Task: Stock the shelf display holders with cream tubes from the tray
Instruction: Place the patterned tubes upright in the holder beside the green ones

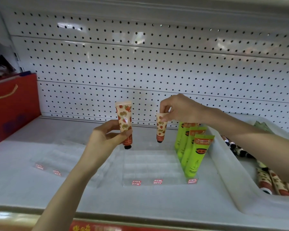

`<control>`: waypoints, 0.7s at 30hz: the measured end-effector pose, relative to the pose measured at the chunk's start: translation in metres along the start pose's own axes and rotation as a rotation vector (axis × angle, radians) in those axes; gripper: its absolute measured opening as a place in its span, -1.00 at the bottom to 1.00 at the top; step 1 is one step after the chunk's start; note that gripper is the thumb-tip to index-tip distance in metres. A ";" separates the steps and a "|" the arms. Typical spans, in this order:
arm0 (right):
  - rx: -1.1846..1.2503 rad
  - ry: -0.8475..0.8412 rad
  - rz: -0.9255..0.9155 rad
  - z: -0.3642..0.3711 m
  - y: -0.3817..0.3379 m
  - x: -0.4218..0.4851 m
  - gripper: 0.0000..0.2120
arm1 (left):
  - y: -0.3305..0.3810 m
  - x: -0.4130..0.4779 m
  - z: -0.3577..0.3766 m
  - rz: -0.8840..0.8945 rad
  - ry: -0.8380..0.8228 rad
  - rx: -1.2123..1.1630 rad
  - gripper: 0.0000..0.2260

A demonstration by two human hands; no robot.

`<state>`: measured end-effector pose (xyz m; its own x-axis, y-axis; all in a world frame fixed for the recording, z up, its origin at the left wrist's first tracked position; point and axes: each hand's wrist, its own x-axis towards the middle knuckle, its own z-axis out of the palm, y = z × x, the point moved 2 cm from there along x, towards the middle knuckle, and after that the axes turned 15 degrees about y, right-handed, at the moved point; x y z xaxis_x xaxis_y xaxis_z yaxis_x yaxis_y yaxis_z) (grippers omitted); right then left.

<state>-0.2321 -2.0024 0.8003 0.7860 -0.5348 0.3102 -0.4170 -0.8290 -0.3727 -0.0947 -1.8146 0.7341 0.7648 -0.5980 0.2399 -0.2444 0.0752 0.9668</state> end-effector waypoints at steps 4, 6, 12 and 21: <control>0.052 -0.036 0.018 0.003 0.001 0.002 -0.91 | -0.001 0.000 0.002 -0.011 0.003 0.004 -0.87; 0.045 -0.058 0.018 0.006 0.000 0.003 -0.92 | -0.002 -0.001 0.002 -0.016 0.005 -0.001 -0.86; -0.016 -0.064 0.007 0.015 0.001 0.006 -0.88 | -0.004 -0.004 0.003 -0.022 0.009 -0.012 -0.87; -0.129 -0.104 -0.020 0.024 -0.003 0.007 -0.87 | -0.010 -0.008 0.001 -0.012 0.001 -0.013 -0.87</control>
<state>-0.2141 -2.0001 0.7825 0.8349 -0.5040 0.2212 -0.4509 -0.8568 -0.2504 -0.0989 -1.8117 0.7222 0.7683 -0.5979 0.2284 -0.2277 0.0781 0.9706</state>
